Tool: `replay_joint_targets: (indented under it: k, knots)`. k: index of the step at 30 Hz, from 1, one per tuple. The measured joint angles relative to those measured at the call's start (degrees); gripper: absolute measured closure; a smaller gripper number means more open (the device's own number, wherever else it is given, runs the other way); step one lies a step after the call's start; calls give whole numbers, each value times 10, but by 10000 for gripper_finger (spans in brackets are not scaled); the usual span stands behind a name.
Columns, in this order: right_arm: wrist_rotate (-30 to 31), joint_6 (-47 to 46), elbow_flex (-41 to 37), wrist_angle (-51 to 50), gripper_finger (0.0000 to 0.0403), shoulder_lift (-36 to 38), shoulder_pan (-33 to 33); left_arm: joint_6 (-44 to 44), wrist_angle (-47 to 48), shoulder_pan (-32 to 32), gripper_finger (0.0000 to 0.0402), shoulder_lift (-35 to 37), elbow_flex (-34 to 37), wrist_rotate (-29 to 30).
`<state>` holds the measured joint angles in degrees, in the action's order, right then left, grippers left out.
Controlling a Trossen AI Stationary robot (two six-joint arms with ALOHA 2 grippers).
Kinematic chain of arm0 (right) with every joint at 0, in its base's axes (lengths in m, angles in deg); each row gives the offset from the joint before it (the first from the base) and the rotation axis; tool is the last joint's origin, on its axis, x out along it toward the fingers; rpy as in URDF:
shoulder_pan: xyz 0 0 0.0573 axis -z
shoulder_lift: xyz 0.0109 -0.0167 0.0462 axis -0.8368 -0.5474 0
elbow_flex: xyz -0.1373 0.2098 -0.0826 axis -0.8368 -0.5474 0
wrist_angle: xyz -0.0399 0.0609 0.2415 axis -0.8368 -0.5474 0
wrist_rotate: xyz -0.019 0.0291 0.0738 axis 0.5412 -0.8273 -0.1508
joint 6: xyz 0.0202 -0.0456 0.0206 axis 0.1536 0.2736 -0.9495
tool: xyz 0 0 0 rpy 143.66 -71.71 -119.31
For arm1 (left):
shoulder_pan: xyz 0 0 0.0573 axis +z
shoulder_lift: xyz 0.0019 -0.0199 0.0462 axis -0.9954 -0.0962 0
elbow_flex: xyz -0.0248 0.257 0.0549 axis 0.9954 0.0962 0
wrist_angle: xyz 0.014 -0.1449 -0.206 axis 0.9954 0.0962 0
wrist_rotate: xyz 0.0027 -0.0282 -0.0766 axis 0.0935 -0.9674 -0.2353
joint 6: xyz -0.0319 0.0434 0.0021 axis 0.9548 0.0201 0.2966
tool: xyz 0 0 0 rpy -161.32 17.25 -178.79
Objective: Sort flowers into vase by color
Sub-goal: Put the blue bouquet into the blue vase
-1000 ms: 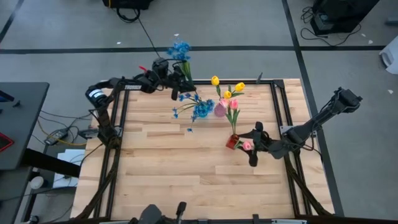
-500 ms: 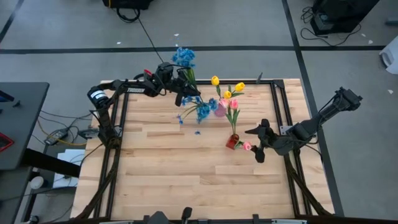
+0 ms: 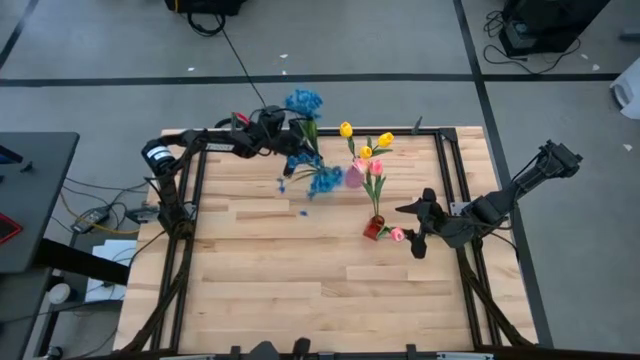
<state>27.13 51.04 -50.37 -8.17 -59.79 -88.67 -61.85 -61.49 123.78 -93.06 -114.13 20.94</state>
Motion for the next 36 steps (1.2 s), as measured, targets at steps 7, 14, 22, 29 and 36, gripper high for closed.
replay_joint_targets:
  k: [7,14,22,29,36]
  knots:
    - [4,0,0,0,117,0,0,-72,54,-15,381,0,0,23]
    - [4,-2,0,-1,121,0,0,-165,132,-45,381,0,0,70]
    - [6,-6,0,0,126,0,0,-201,157,-68,369,3,-2,127]
    - [6,-19,0,0,127,0,0,-165,156,-64,300,8,-1,137]
    - [20,-46,0,-12,127,0,1,-162,184,-52,230,53,2,141]
